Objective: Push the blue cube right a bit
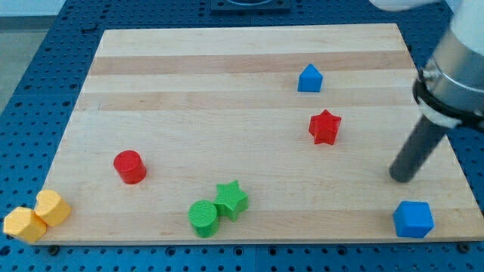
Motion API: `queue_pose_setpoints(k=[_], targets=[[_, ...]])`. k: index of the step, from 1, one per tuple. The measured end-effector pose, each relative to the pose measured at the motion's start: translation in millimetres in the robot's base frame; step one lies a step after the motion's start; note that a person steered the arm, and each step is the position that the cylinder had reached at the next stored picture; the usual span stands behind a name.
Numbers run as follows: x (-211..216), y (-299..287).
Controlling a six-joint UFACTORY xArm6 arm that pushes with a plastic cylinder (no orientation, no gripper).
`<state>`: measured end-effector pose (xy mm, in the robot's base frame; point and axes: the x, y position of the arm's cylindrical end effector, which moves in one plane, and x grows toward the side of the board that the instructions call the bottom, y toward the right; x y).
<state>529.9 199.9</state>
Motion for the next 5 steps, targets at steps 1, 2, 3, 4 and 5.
queue_pose_setpoints(k=[1,2,3,4,5], targets=[[0.2,-30.3],[8.9,-48.1],[46.8,-48.1],[64.1,-56.0],[78.3,-62.2]])
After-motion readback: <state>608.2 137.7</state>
